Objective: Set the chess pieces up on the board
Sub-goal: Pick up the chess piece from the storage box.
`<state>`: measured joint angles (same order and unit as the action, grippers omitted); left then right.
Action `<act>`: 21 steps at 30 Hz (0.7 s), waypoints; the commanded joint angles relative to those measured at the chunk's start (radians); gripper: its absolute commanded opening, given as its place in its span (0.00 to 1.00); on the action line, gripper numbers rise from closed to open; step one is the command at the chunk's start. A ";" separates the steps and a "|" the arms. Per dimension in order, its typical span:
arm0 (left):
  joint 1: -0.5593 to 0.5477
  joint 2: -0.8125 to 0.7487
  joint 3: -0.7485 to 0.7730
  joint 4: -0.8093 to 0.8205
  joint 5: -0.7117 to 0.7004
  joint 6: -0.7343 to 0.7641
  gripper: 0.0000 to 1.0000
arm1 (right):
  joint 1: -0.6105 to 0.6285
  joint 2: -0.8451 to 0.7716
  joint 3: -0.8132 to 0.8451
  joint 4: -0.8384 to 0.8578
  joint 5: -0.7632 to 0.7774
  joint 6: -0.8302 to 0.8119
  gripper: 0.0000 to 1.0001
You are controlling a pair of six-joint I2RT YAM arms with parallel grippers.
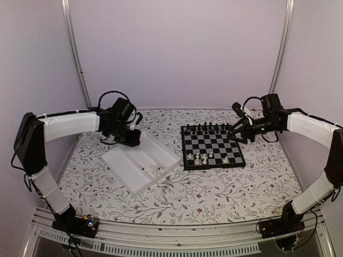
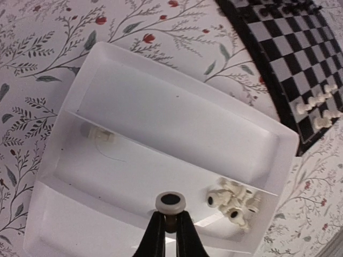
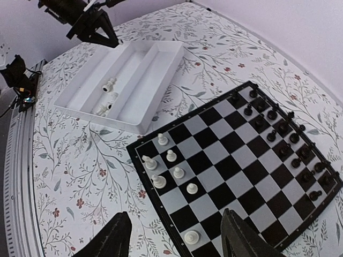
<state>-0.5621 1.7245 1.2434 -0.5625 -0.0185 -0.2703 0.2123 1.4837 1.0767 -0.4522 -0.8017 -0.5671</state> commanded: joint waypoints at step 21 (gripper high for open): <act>-0.177 0.051 0.162 -0.078 0.998 0.167 0.03 | 0.691 0.152 0.307 -0.201 0.502 -0.343 0.63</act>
<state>-0.7334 1.7535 1.3655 -0.6346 0.8520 -0.1150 0.8501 1.6249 1.3972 -0.6804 -0.4503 -0.8764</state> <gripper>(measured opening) 0.042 0.627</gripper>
